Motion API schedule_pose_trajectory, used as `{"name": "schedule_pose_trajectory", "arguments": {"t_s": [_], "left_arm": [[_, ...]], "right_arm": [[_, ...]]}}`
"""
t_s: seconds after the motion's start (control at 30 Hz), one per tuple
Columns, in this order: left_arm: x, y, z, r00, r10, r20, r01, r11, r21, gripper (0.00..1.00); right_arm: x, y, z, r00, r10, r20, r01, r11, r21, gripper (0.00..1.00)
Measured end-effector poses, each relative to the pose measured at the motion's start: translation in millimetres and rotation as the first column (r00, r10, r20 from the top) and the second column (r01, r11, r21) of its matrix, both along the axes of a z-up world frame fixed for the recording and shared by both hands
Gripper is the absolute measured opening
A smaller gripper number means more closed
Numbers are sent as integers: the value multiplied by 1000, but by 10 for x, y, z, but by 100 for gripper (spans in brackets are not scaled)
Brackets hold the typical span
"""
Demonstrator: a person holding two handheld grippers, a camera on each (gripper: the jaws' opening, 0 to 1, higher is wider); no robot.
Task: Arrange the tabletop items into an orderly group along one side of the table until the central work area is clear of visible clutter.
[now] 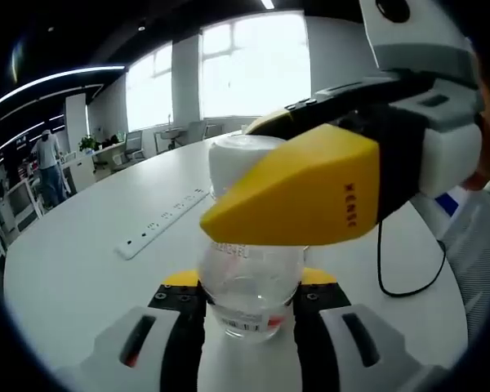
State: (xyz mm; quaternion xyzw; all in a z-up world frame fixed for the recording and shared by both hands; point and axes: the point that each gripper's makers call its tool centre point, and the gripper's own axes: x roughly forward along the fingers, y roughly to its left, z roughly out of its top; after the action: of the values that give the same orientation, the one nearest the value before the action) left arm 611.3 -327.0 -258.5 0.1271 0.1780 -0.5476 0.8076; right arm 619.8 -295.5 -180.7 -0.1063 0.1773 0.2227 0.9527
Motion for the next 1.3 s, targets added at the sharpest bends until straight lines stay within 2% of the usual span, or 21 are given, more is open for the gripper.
{"name": "schedule_pose_trajectory", "arguments": {"t_s": [0.07,0.13,0.27,0.53,0.93,1.3], "left_arm": [[-13,6,-12,1000,1,-8,-1,1000,1,44],[-26,4,-30,1000,-2,-11,2,1000,7,48],[-25,14,-49,1000,6,-21,-5,1000,12,47],[3,29,-41,999,24,-29,-24,1000,8,55],[-23,74,-6,998,50,-44,-49,999,15,65],[-89,140,54,994,87,-59,-85,996,33,73]], "right_arm": [[14,-8,1,1000,3,5,-3,1000,-14,23],[26,0,12,1000,5,4,-5,1000,10,28],[35,-19,-22,1000,5,-7,-5,1000,-13,26],[27,-9,-11,1000,11,-1,-11,1000,-9,37],[51,-125,125,1000,-19,-3,19,998,68,45],[26,-252,199,1000,-17,-11,18,995,96,50]]}}
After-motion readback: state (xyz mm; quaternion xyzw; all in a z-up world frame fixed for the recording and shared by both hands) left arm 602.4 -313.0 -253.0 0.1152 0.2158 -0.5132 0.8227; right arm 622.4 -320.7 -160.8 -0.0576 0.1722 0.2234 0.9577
